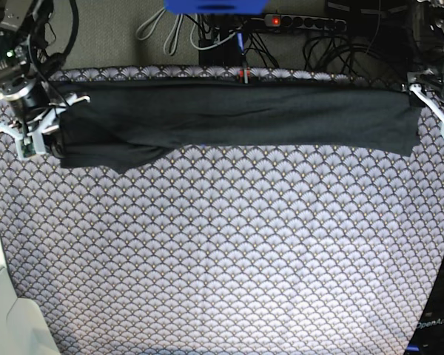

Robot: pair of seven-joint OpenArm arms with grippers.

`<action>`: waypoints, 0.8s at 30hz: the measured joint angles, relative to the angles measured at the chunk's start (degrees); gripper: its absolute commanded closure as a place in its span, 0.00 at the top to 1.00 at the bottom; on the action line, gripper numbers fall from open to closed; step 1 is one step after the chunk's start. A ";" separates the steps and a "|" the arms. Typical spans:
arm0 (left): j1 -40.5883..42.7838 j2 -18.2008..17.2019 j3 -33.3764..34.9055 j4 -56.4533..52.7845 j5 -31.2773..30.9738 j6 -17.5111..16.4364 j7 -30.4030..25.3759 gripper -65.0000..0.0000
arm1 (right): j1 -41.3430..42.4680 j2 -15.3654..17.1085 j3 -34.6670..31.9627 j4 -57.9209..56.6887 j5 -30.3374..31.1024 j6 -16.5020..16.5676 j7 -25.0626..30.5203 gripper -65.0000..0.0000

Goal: Fold the T-shirt properly
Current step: 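Lay the sleeve flat onto the folded strip and release the right gripper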

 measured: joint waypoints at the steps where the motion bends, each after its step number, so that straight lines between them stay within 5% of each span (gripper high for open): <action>1: -0.02 0.00 0.00 0.02 0.02 0.00 0.00 0.69 | -0.15 0.02 0.79 0.00 -0.02 0.02 -0.02 0.00; 24: -1.03 0.02 0.00 -0.07 0.00 0.00 -0.11 0.69 | -7.19 -0.07 5.57 0.11 0.33 0.02 -0.09 0.00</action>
